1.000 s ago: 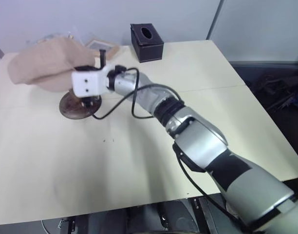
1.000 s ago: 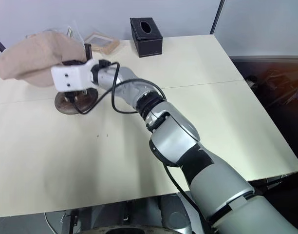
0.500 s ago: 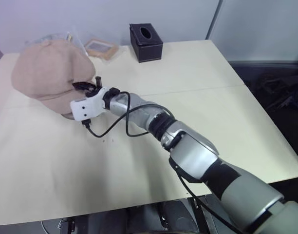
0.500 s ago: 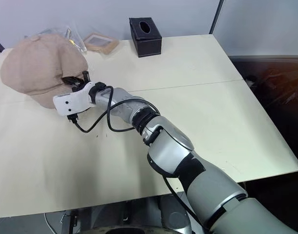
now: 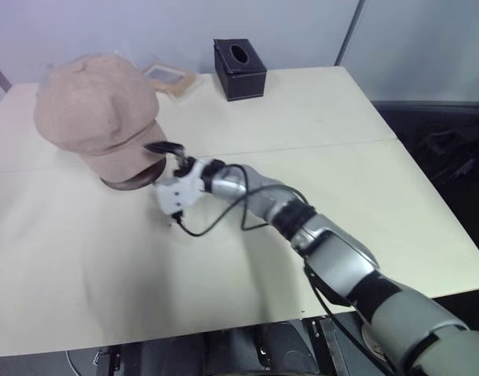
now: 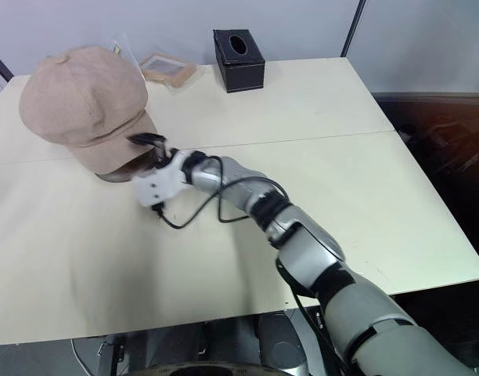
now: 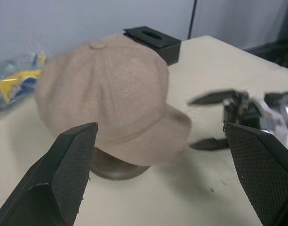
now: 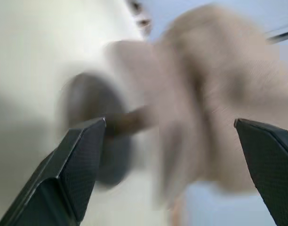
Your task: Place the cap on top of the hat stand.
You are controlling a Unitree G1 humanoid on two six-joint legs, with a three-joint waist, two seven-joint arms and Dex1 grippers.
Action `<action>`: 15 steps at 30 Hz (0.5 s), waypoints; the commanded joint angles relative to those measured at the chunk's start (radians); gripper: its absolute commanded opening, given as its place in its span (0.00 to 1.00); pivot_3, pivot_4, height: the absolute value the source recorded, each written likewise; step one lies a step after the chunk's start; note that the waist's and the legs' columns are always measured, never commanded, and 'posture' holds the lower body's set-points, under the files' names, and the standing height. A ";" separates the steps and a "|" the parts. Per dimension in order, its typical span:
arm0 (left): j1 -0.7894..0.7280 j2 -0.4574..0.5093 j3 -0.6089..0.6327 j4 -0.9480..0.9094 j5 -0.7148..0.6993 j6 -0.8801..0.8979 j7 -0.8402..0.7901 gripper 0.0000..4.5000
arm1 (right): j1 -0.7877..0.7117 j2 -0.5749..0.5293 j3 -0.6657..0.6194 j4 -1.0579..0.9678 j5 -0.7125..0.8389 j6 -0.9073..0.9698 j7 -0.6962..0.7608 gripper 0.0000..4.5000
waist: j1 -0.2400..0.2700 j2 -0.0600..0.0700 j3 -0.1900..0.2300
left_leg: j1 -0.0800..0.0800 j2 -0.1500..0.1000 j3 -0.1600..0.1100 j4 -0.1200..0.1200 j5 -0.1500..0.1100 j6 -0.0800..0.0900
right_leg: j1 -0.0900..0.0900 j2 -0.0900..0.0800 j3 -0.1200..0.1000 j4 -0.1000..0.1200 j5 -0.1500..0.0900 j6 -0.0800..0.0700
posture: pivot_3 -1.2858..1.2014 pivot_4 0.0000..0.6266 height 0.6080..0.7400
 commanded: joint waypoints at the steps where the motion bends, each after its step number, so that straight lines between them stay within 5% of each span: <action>1: -0.005 -0.014 -0.046 -0.044 -0.004 -0.047 0.008 1.00 | 0.088 -0.066 -0.047 -0.197 0.117 0.035 0.163 0.99 | 0.003 -0.001 0.000 | 0.000 0.000 0.000 0.000 0.000 0.000 | 0.000 0.000 0.000 0.000 0.000 0.000 | 0.52 0.24 1.00; 5: 0.069 -0.032 -0.143 -0.122 0.094 -0.168 -0.010 1.00 | 0.196 -0.197 -0.185 -0.488 0.401 0.282 0.454 0.99 | 0.008 0.001 0.001 | 0.000 0.002 0.000 0.000 0.000 0.000 | 0.000 0.001 0.000 0.001 0.000 -0.001 | 0.52 0.24 1.00; 8: 0.125 -0.038 -0.229 -0.188 0.188 -0.291 -0.016 1.00 | 0.208 -0.329 -0.335 -0.756 0.767 0.731 0.713 0.99 | 0.018 0.005 0.003 | -0.001 0.002 0.001 0.002 0.000 0.000 | 0.000 0.000 0.001 0.001 0.001 -0.001 | 0.52 0.24 1.00; 11: 0.168 -0.049 -0.306 -0.256 0.270 -0.409 -0.021 1.00 | 0.121 -0.465 -0.477 -0.873 1.062 1.161 0.836 0.99 | 0.035 0.006 0.004 | 0.000 0.003 0.001 0.003 -0.001 0.001 | 0.001 -0.001 0.001 0.000 0.001 -0.002 | 0.52 0.24 1.00; 15: 0.175 -0.055 -0.453 -0.305 0.470 -0.625 0.061 1.00 | -0.027 -0.583 -0.598 -0.900 1.284 1.484 0.878 0.99 | 0.039 0.010 0.005 | 0.000 0.004 0.002 0.001 -0.001 0.002 | 0.001 -0.001 0.000 -0.002 0.002 -0.003 | 0.52 0.24 1.00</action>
